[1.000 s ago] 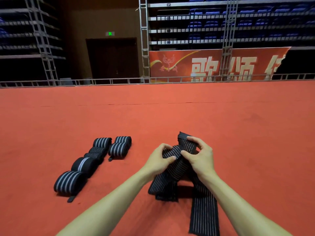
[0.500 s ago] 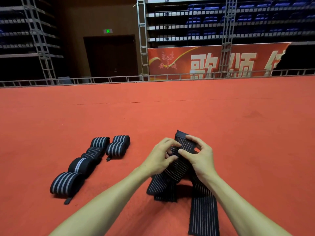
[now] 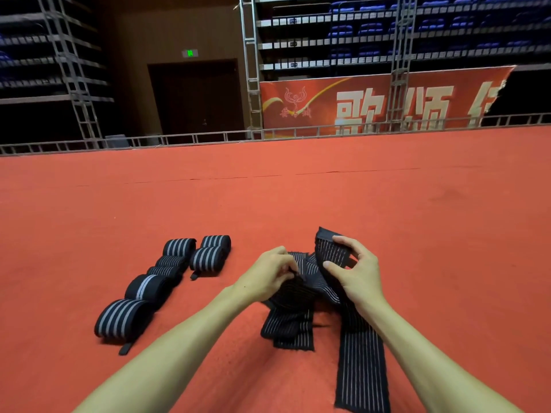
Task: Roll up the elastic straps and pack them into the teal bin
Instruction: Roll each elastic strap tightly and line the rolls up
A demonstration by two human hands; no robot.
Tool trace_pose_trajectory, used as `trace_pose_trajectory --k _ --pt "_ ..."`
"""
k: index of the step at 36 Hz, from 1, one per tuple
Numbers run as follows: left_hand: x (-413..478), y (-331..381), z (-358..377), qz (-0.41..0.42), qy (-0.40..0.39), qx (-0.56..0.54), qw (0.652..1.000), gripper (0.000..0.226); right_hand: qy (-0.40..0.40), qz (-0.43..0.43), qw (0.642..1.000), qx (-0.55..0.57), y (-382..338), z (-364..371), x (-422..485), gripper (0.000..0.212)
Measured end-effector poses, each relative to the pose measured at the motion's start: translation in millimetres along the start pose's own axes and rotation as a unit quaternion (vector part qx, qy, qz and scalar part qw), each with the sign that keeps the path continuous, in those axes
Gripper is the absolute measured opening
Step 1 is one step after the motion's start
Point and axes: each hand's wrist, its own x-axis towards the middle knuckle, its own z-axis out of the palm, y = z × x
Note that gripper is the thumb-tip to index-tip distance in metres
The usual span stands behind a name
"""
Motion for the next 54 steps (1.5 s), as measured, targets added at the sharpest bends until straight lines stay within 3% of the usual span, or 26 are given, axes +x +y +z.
trace_pose_trajectory --k 8,24,29,40,46,54 --pt "1 -2 -8 -0.047 0.064 -0.086 0.993 0.012 -0.047 -0.029 0.997 -0.057 6 6 -8 0.060" --pt "-13 2 -15 -0.070 0.058 -0.258 0.962 0.019 -0.078 0.000 0.995 -0.055 15 15 -8 0.081" --pt "-15 -1 -9 -0.099 0.052 -0.311 0.944 0.023 -0.085 0.002 0.996 -0.041 19 19 -6 0.071" --pt "-11 -10 -9 -0.128 0.064 -0.286 0.947 0.023 -0.060 -0.021 0.995 -0.073 23 9 5 0.060" --pt "-10 -12 -30 -0.132 0.125 -0.347 0.920 0.016 -0.052 -0.036 0.992 -0.111 6 -13 19 0.059" --pt "3 -8 -74 -0.088 0.199 -0.244 0.945 0.020 -0.083 -0.132 0.965 -0.209 -52 -28 59 0.053"
